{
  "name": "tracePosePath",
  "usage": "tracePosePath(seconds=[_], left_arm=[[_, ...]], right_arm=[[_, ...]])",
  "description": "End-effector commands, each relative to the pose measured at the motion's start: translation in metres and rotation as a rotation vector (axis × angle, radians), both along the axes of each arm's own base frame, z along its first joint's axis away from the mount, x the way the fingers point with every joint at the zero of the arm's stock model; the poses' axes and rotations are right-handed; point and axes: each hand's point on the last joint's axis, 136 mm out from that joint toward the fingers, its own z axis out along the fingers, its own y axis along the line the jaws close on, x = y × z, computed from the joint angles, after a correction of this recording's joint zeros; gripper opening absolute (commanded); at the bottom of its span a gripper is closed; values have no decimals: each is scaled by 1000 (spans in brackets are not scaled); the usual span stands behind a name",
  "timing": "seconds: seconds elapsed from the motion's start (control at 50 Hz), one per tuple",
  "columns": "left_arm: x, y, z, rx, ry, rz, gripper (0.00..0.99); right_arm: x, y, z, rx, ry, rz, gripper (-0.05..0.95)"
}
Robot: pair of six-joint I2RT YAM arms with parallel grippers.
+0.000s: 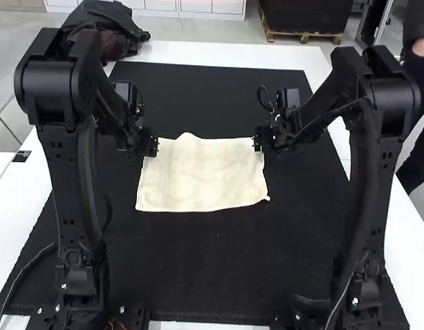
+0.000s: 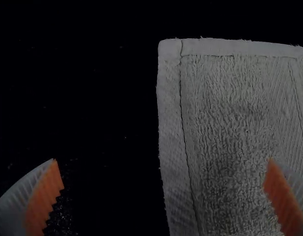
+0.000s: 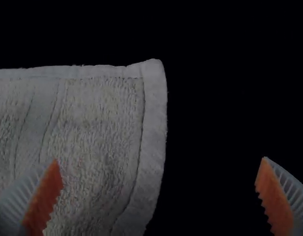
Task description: Fold the towel.
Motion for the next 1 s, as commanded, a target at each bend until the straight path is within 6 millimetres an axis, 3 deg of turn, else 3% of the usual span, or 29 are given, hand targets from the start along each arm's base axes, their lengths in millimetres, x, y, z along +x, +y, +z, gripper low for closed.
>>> tracePosePath(seconds=[0.0, 0.34, 0.98], left_arm=[[12, -5, 8, -8, -30, -11, 959], [20, -4, 8, -7, -62, -9, 957], [19, -9, -11, -3, -27, -21, 959]], right_arm=[[9, 9, 3, 22, -17, 6, 907], [14, 11, -13, 18, 1, 6, 907], [16, 20, -35, 9, 32, 20, 905]])
